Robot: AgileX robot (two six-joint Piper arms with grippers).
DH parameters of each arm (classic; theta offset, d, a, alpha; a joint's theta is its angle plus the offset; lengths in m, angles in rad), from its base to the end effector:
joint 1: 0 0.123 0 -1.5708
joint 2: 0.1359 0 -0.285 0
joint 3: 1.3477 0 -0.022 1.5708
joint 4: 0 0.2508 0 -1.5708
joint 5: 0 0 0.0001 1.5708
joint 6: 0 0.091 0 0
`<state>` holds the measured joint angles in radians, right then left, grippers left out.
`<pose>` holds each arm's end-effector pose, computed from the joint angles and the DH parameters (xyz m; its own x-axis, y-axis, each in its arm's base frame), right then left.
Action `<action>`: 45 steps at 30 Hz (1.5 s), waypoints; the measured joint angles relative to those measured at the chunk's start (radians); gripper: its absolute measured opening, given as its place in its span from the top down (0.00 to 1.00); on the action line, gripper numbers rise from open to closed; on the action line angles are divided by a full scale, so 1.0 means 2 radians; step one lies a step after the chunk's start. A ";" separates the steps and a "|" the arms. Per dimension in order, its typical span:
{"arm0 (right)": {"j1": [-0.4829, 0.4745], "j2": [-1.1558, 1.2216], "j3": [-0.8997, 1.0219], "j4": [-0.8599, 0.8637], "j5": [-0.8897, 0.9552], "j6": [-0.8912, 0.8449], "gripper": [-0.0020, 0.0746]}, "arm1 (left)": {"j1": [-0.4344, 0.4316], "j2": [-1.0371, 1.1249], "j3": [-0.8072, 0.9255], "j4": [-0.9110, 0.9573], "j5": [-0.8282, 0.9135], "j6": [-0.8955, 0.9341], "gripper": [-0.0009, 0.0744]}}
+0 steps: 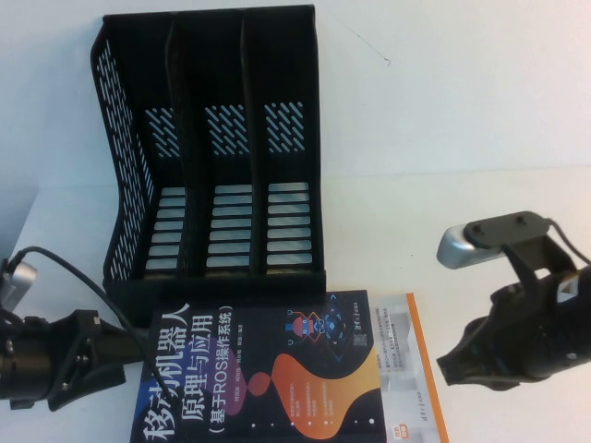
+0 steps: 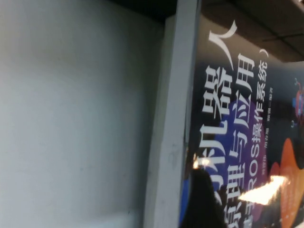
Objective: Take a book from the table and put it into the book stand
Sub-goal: Push book with right arm
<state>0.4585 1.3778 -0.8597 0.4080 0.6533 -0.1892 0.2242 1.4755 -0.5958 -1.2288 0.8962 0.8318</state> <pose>0.2280 0.1371 0.2464 -0.8430 -0.2635 -0.4689 -0.4238 0.8623 0.2773 0.2354 -0.0150 0.1874 -0.9085 -0.3594 -0.2133 -0.0849 0.6584 -0.7479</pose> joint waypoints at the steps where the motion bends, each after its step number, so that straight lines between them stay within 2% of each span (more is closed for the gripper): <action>1: 0.000 0.017 -0.003 0.011 -0.004 -0.005 0.96 | 0.000 0.014 -0.001 -0.012 0.009 0.011 0.43; 6: 0.000 0.092 -0.031 0.048 -0.019 -0.022 0.96 | 0.000 0.061 -0.014 -0.044 0.043 0.039 0.43; 14: 0.000 0.166 -0.046 0.072 -0.034 -0.023 0.96 | 0.000 0.083 -0.024 -0.051 0.034 0.045 0.43; 25: 0.000 0.173 -0.046 0.083 -0.052 -0.024 0.96 | 0.000 0.084 -0.024 -0.025 -0.008 0.017 0.43; 33: 0.000 0.194 -0.063 0.093 -0.049 -0.042 0.96 | 0.000 0.085 -0.024 -0.023 -0.008 0.014 0.43; 45: 0.000 0.209 -0.081 0.100 -0.025 -0.049 0.96 | 0.000 0.141 -0.024 -0.047 0.037 0.041 0.43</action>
<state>0.4585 1.7958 -1.0218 0.6074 0.6039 -0.2866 0.2242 1.7574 -0.6445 -1.3223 0.9710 0.9133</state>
